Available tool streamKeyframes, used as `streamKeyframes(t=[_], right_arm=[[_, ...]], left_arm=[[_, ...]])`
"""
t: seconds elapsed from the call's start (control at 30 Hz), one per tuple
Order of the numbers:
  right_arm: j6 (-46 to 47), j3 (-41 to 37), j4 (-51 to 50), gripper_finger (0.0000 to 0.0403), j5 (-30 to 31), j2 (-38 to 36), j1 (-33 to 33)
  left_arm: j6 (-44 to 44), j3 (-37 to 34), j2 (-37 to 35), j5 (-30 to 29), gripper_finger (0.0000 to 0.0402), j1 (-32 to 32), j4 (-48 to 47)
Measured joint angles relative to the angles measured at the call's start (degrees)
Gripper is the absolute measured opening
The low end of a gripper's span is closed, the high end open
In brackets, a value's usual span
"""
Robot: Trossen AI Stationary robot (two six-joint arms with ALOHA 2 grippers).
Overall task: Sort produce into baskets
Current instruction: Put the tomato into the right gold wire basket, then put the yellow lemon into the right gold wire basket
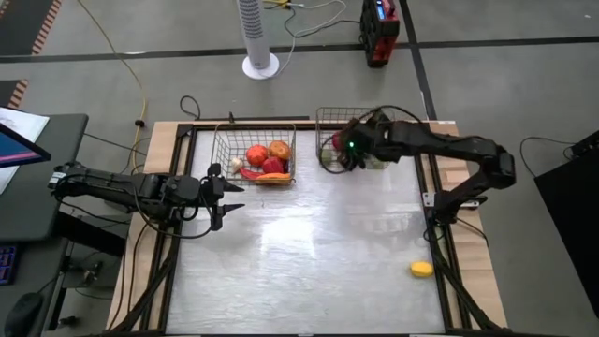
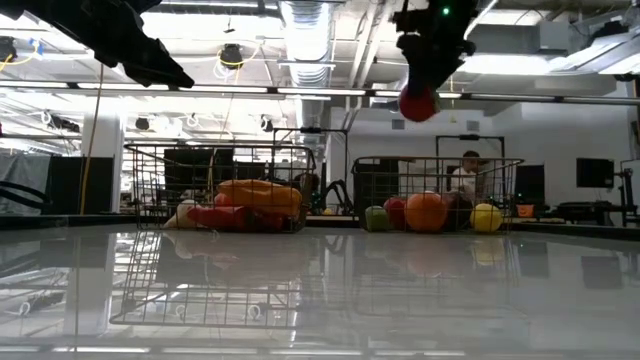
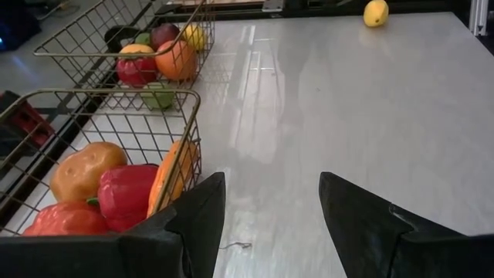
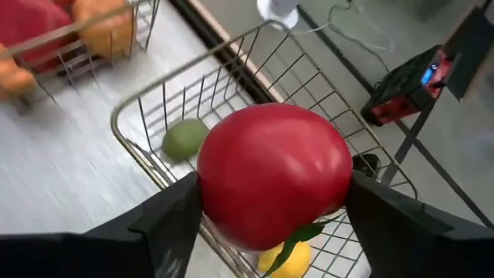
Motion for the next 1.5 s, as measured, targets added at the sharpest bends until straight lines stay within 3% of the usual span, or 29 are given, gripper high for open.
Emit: streamKeyframes(t=[0.2, 0.43, 0.5, 0.7, 0.87, 1.07, 1.27, 1.5], right_arm=[[-4.3, 0.0, -0.4, 0.0390, -4.6, 1.9, -6.3], [-2.3, 0.1, -7.6, 0.0381, -9.6, 2.0, -7.7], [2.0, 0.8, -13.0, 0.0382, -14.8, 1.8, -6.0], [17.1, -2.8, -24.4, 0.0383, -32.9, 3.3, 9.1], [25.5, -8.4, -25.5, 0.0383, -41.5, 7.1, 25.3], [32.9, -12.8, -24.8, 0.0383, -57.1, 12.9, 37.5], [33.2, -15.0, -24.2, 0.0383, -62.9, 19.4, 44.9], [32.8, -20.6, -18.1, 0.0374, -65.6, 22.7, 47.4]], left_arm=[[0.8, 0.0, 0.0, -0.4, 0.0199, 0.0, 0.1], [1.0, 0.0, 0.0, -0.5, 0.0199, 0.0, -0.2], [0.9, 0.0, 0.0, -0.5, 0.0199, 0.0, -0.2], [0.8, 0.0, 0.0, -0.5, 0.0199, 0.0, -0.2], [0.3, 0.0, 0.0, -0.4, 0.0199, 0.0, -0.2], [-0.7, 0.0, 0.0, -0.3, 0.0199, 0.0, -0.4], [-1.9, 0.0, 0.0, 1.4, 0.0199, 0.0, -0.5], [-2.1, 0.0, 0.0, 1.6, 0.0199, 0.0, -2.4]])
